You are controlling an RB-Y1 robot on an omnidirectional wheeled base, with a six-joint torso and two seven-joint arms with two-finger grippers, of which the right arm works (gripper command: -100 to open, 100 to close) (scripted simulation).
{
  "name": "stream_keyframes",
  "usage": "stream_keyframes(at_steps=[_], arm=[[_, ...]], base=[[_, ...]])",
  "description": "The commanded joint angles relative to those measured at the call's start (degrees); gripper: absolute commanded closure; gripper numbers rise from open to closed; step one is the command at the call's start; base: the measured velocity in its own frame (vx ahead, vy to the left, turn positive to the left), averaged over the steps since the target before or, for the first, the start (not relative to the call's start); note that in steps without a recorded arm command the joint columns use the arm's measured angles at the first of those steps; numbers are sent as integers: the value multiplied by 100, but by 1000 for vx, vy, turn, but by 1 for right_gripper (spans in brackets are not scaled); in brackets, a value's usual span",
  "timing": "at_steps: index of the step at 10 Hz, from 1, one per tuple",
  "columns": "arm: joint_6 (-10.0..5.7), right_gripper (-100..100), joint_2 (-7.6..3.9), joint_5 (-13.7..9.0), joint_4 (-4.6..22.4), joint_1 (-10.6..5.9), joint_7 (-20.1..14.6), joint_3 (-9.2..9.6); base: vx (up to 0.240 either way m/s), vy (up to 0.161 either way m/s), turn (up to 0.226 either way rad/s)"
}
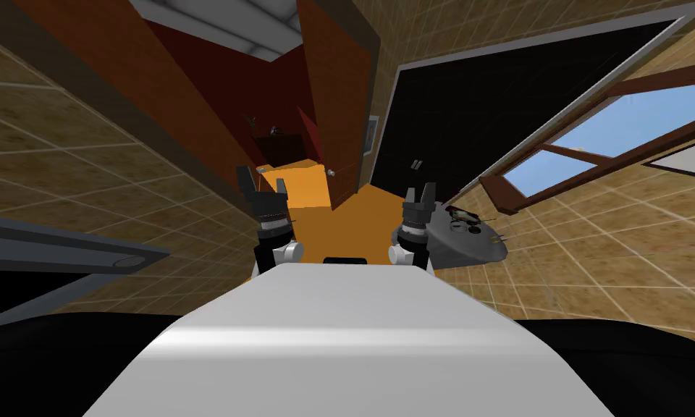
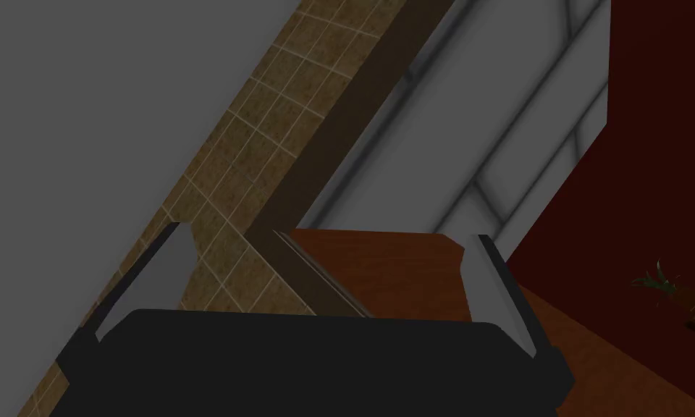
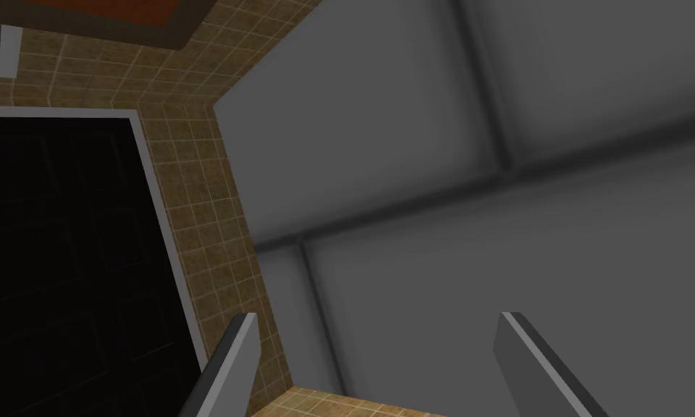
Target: Push the door open
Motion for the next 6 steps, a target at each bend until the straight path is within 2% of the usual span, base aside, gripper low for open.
stream_keyframes(at_steps=[1, 3, 6], arm=[[-37, -100, -52, -86, 117, -16, -115, -1], [-99, -100, -123, -230, 314, -42, -308, -2], [-185, -100, -202, -430, 587, -78, -575, -5]], base=[[86, 4, 214], [174, -2, 284], [181, -33, 227]])
